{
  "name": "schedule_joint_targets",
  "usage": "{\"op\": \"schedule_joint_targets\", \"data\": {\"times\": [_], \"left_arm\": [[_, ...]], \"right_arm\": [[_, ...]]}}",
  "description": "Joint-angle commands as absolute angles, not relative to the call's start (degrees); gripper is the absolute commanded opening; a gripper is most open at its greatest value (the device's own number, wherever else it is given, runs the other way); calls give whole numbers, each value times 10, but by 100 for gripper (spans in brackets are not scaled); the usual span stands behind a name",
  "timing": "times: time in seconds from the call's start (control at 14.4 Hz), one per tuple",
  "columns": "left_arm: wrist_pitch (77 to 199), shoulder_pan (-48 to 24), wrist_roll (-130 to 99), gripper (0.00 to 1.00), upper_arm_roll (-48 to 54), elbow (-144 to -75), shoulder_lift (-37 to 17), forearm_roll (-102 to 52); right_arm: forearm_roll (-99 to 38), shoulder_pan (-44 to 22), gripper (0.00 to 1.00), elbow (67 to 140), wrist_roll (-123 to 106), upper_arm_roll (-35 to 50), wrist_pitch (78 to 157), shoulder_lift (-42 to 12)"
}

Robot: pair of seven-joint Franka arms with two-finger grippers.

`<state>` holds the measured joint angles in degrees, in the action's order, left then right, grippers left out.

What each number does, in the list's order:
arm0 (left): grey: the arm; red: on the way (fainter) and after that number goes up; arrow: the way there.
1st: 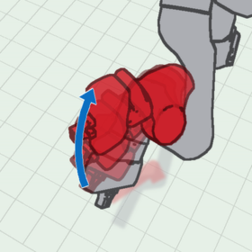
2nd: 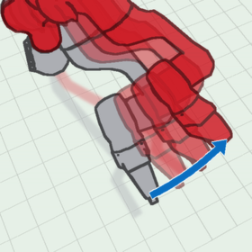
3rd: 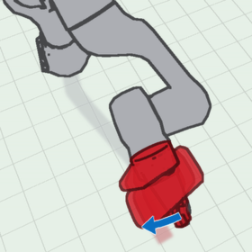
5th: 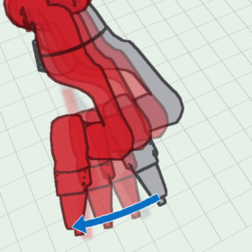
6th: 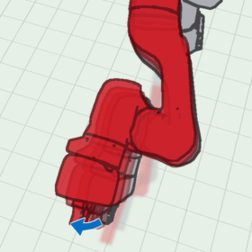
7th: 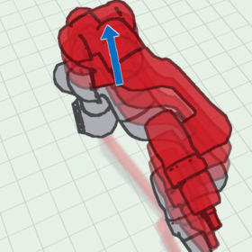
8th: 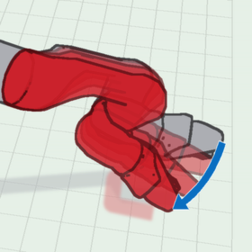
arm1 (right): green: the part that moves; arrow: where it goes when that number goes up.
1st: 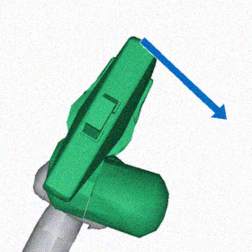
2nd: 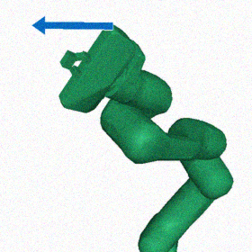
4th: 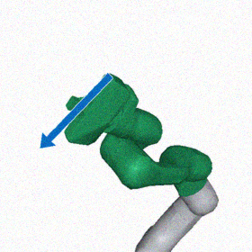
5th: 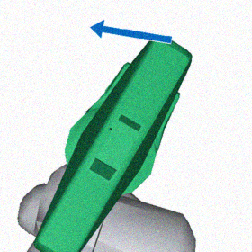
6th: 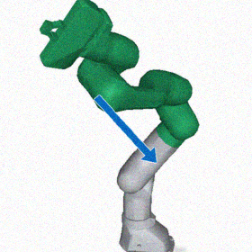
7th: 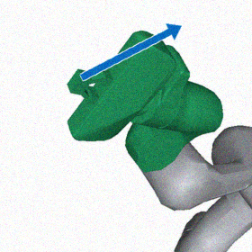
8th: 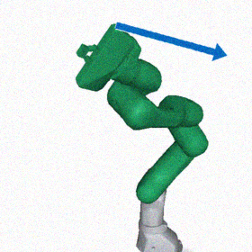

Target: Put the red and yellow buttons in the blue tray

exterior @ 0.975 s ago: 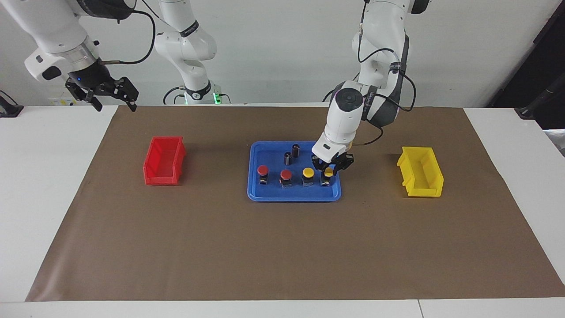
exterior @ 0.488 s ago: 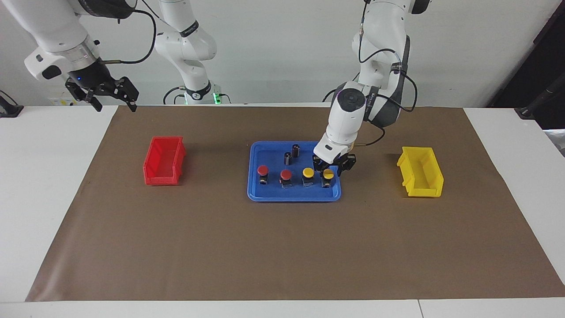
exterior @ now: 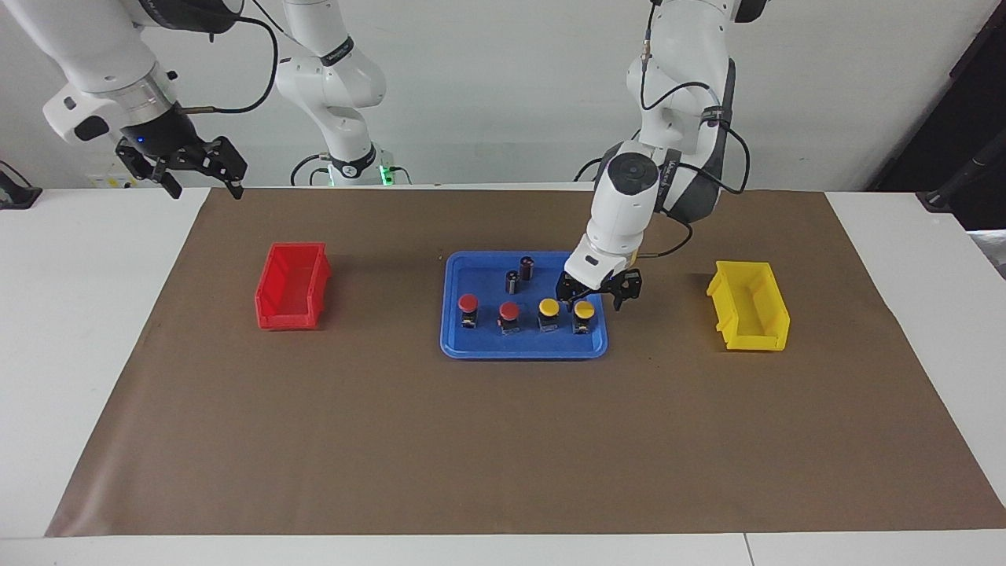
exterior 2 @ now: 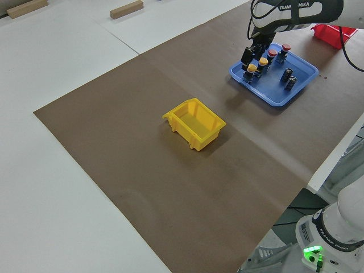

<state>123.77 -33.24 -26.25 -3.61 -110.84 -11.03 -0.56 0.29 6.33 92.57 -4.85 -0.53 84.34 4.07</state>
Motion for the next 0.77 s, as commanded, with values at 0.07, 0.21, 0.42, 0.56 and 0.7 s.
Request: {"op": "schedule_joint_targets", "data": {"times": [0.07,0.21,0.42,0.56,0.7], "left_arm": [[1150,-270,-170,100,-36,-1105,-42,-9],[1122,-237,-135,100,-36,-1107,-10,-12],[1105,-193,-77,100,-38,-1106,28,-12],[1072,-149,-21,100,-38,-1087,37,-11],[1033,-111,37,100,-38,-1055,33,-11]], "right_arm": [[6,68,100,920,-41,-1,848,38],[6,68,100,920,-41,-1,848,38],[7,67,100,920,-41,-1,848,38],[6,67,100,920,-41,-1,848,38],[7,67,100,920,-41,0,848,38]]}}
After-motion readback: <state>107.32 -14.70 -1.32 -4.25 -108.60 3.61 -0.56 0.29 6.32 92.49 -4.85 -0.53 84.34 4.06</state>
